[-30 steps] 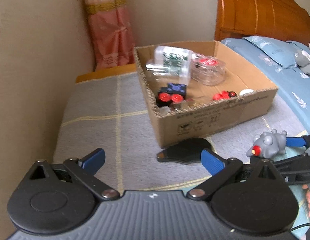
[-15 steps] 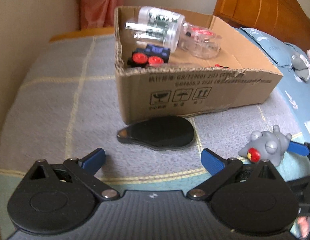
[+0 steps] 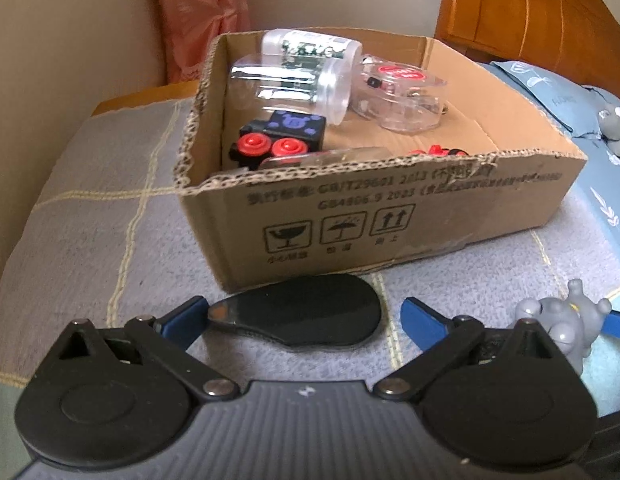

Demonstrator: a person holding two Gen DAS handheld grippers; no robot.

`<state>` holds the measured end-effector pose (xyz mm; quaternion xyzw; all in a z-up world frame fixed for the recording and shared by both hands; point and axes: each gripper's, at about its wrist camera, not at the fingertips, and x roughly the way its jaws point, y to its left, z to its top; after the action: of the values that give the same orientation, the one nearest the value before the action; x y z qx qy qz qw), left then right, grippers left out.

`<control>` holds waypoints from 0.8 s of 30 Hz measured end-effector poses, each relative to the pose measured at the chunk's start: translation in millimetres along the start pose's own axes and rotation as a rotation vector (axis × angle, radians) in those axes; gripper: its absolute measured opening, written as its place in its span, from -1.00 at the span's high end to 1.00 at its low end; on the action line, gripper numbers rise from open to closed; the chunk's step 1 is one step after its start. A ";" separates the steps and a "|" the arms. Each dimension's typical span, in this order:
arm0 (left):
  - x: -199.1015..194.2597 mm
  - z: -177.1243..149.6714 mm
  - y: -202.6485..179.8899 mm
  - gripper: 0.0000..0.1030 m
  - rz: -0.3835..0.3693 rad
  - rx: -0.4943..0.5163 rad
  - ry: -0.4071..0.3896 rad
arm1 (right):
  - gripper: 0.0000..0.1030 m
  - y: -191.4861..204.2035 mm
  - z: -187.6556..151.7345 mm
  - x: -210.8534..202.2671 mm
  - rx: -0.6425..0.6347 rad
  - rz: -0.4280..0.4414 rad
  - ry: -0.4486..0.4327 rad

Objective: Organize rigid objects
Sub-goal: 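Close the left gripper around the black oval piece, then grasp the grey cat figurine with the right gripper while the left holds the black piece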

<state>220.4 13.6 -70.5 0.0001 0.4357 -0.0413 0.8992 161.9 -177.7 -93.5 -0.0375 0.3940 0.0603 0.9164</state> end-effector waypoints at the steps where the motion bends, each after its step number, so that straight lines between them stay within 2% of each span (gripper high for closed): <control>1: -0.6 -0.4 -0.9 -0.87 0.001 0.009 -0.006 | -1.00 0.4 0.0 -0.2 0.001 -0.001 0.000; 3: -3.5 -2.2 -1.9 -0.73 -0.003 0.039 -0.017 | -1.00 0.8 -0.3 -0.9 0.001 -0.002 0.001; 10: -12.1 -10.3 8.4 -0.73 -0.019 0.052 -0.012 | -1.00 2.8 -0.7 -2.5 -0.003 0.004 0.013; 24: -32.6 -33.3 38.6 -0.73 -0.005 0.029 -0.005 | -1.00 29.4 3.9 -5.3 -0.028 0.074 0.017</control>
<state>177.1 55.7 -67.0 0.0117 0.4328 -0.0499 0.9000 157.0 -148.6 -87.6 -0.0364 0.4022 0.0994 0.9094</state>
